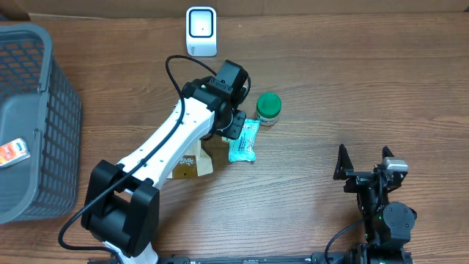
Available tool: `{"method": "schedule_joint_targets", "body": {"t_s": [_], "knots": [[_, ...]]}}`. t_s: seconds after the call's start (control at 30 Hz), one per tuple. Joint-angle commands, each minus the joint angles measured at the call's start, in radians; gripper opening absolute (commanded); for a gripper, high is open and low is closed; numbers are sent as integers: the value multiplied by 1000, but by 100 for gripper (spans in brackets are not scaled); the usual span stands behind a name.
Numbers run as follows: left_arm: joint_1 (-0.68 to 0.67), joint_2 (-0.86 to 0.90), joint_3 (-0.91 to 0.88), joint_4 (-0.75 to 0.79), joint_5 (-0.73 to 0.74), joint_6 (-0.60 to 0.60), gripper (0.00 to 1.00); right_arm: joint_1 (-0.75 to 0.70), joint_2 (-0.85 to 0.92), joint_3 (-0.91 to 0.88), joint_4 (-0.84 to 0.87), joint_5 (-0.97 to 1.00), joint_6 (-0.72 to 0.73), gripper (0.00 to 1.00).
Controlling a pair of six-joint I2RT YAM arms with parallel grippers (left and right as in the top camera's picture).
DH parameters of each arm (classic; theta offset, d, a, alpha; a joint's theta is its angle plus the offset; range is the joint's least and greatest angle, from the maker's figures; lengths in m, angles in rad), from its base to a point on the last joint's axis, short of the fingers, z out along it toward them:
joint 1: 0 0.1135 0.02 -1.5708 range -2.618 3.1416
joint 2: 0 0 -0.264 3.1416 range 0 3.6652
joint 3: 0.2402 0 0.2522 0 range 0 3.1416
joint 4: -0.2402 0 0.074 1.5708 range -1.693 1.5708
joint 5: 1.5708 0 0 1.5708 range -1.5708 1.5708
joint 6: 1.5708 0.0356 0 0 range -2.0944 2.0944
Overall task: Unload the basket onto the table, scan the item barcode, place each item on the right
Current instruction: 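Lift a second mint-green packet out and place it beside the first, then move the left gripper back into the basket above the orange box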
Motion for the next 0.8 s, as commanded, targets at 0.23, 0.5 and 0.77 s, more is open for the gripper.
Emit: {"method": "schedule_joint_targets", "body": {"t_s": [0.23, 0.5, 0.77], "knots": [[16, 1, 149, -39, -10, 2, 51, -4, -5, -10, 3, 3, 0, 100], [113, -79, 467, -199, -10, 2, 50, -4, -5, -10, 3, 3, 0, 100], [339, -240, 623, -291, -10, 1, 51, -4, -5, -10, 3, 3, 0, 100]]}}
